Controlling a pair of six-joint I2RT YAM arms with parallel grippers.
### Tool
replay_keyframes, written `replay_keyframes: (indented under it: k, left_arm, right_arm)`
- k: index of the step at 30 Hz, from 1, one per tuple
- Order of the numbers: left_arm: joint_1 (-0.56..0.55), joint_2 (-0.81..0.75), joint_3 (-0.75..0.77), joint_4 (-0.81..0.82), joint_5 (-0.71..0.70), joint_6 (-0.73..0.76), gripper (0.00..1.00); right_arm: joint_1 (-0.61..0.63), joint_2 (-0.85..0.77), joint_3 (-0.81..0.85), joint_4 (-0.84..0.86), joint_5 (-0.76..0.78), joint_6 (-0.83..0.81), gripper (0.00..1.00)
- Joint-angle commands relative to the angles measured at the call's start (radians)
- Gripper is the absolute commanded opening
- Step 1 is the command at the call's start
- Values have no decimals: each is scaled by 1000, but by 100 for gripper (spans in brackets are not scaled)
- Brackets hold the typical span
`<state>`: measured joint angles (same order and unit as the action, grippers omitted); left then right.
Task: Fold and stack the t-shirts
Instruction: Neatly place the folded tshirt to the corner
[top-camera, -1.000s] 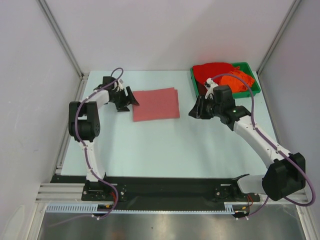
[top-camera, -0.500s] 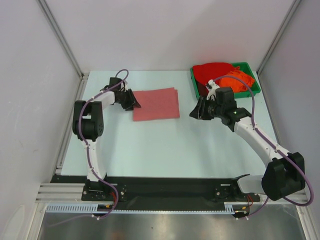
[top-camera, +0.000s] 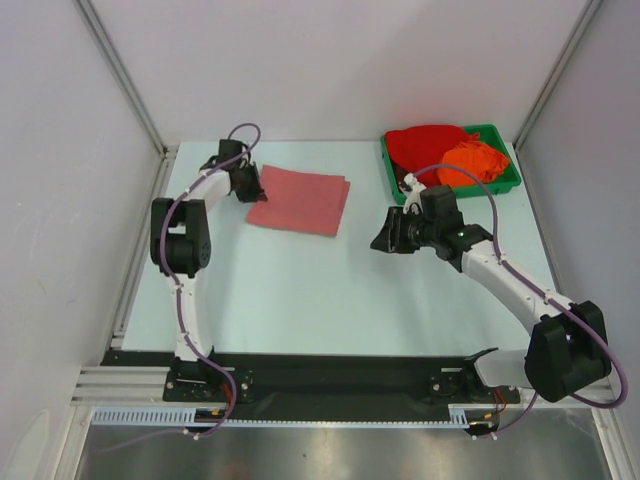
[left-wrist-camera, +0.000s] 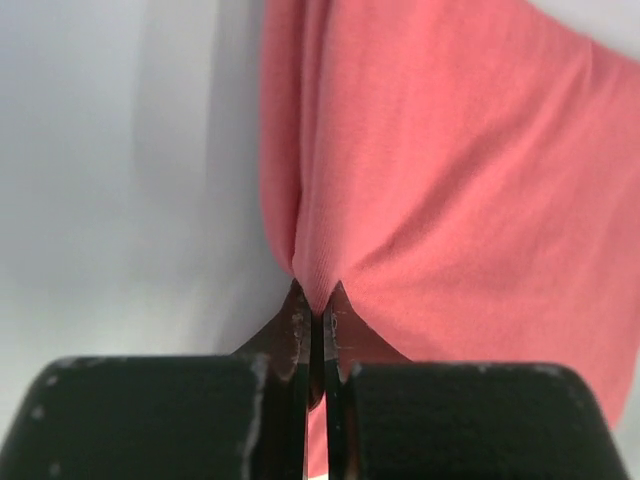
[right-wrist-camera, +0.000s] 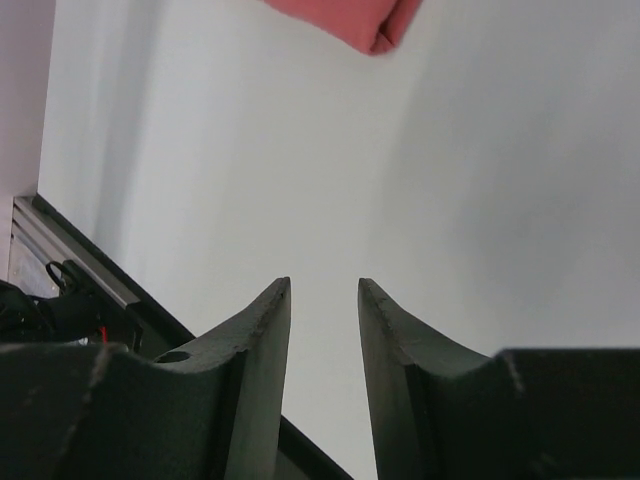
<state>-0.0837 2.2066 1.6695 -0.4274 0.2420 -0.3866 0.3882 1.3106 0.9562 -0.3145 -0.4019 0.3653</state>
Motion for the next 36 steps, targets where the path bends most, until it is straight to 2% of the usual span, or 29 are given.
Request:
replay_keyframes:
  k: [1,3,7,10,13,18,22,29,36]
  left_arm:
    - [44,22,156,-16,-182,176,0]
    - [59,69,208,-16,-220,231,0]
    - [81,212,476,-89,-266,284,0]
    - [146,319,635,-102,-259,270,0]
    - [196,378,717,-87,-250,233,0]
    - [249,406,742,7,-193,206,0]
    - [272,441,828,22,-196,235,0]
    - [346,447,832,96,-110,256,0]
    - [361,450,831,133,-113,236,0]
  right_arm:
    - [20,-34,-19,43,-18,4,39]
    - [21,-31,-31,54,-18,7,39]
    - [21,-8,-57,61,-14,7,38]
    - [21,16,-82,74,-5,14,38]
    - [23,53,-85,86,-9,21,38]
    - [21,96,-65,110,-12,35,38]
    - [21,122,-56,117,-8,46,38]
    - [20,153,-54,123,6,54,37]
    - [20,191,-40,141,0,67,37]
